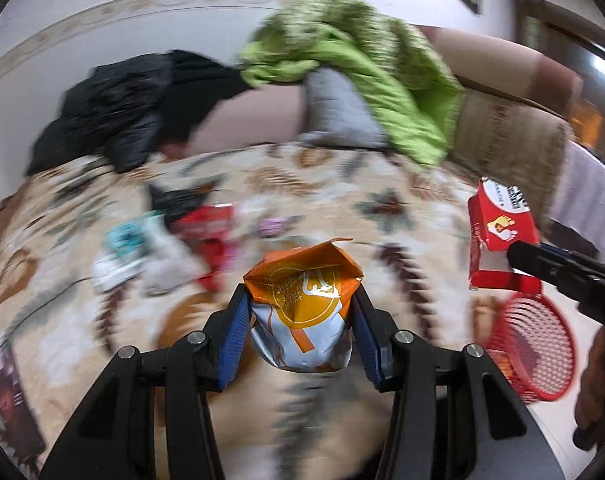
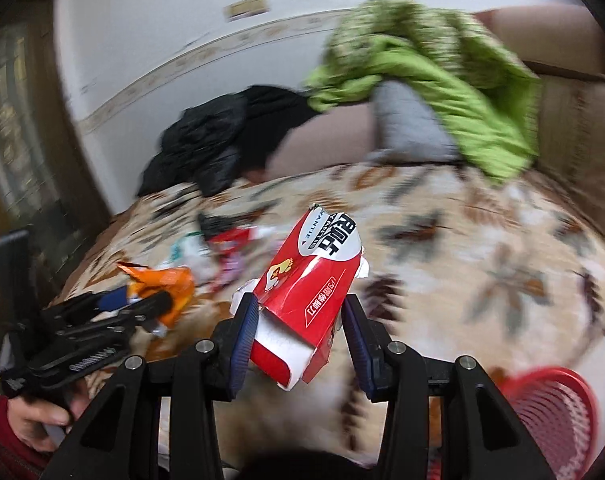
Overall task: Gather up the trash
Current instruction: 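Carry both items to the red wastebasket and release them inside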
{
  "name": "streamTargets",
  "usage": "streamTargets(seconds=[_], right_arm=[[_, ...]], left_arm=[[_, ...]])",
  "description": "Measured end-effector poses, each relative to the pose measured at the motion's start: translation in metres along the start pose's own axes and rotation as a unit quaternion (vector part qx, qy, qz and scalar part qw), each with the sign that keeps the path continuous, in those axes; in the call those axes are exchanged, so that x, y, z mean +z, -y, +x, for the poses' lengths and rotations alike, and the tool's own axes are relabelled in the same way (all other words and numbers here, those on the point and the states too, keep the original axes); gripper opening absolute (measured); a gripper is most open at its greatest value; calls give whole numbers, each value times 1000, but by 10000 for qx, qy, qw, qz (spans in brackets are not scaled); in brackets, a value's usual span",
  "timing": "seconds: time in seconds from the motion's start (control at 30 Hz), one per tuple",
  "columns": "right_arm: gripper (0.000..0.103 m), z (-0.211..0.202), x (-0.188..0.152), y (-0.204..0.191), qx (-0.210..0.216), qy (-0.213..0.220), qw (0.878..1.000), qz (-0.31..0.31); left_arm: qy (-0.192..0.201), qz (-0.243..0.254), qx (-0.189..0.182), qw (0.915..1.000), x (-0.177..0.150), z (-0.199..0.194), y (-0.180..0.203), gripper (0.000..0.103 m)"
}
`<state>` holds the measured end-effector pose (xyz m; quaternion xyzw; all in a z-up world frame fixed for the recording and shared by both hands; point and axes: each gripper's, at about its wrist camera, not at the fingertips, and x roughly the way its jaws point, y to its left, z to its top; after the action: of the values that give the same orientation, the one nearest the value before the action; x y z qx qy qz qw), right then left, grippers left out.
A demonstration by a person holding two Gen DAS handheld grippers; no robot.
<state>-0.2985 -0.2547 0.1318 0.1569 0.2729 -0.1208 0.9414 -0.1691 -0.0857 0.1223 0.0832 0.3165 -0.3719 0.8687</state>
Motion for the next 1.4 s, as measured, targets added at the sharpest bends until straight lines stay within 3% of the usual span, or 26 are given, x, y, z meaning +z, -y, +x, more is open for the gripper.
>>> streamTargets(seconds=[0.1,0.23,0.33,0.47,0.67,0.87,1.1,1.4], right_arm=[[46,-32,-7,41,-497,29,9986,202],[46,-75,-23,93,-1105,-3,9922,583],[46,-95,-37,123,-1394,-73,9862,886],[47,-102,-57,149,-1536,-256,9809,1165],[54,-92,-85,169,-1473,-499,9757,1541],[56,-95,-91,185,-1549,-565,9713,1716],[56,-115,-76,194,-1553,-164,9739,1650],[56,-107,-39,164,-707,155,9887,1316]], left_arm=[[-135,202,-510,9984,11,5,40,48],[-366,601,-1267,9894,20,16,110,48],[-654,795,-1745,9793,18,28,154,48],[-1025,937,-2056,9687,9,45,195,48],[-1454,1101,-2154,9593,-4,65,231,49],[-1782,1086,-2135,9544,-8,79,247,66],[-1460,1040,-1865,9660,12,62,240,66],[-852,1075,-1339,9815,49,19,223,67]])
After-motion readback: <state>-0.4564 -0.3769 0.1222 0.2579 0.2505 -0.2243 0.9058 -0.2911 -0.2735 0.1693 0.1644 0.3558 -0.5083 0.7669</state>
